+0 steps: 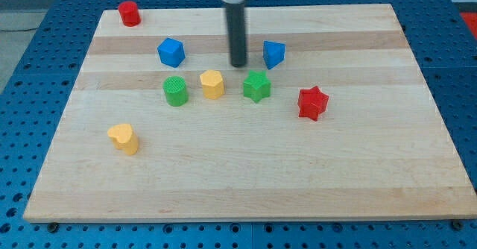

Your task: Move the blue triangle to the top center of the board

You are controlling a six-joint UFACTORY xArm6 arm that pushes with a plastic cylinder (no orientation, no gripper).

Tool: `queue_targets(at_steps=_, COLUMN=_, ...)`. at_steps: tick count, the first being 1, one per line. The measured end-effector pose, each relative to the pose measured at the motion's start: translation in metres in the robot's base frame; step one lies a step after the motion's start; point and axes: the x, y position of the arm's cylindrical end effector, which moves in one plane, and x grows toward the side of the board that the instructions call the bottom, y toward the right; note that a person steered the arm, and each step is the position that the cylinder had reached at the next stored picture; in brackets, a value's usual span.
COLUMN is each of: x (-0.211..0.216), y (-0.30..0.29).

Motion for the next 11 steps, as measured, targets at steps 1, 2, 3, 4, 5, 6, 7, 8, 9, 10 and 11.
queue_targets(at_steps=1, x=0.005, y=0.076)
queue_targets(at_steps=2, x=-0.021, y=0.084)
queue_targets(at_steps=3, x=-0.044, y=0.047)
queue_targets(at_steps=4, x=-0.041, y=0.027)
queue_targets(at_steps=5, x=-0.002, y=0.039)
queue_targets(at_steps=6, x=0.015, y=0.036)
queue_targets(at_steps=7, x=-0.020, y=0.020)
queue_targets(at_steps=8, x=-0.054, y=-0.006)
queue_targets(at_steps=9, x=-0.046, y=-0.015)
queue_targets(at_steps=10, x=-0.003, y=-0.017)
queue_targets(at_steps=11, x=0.001, y=-0.049)
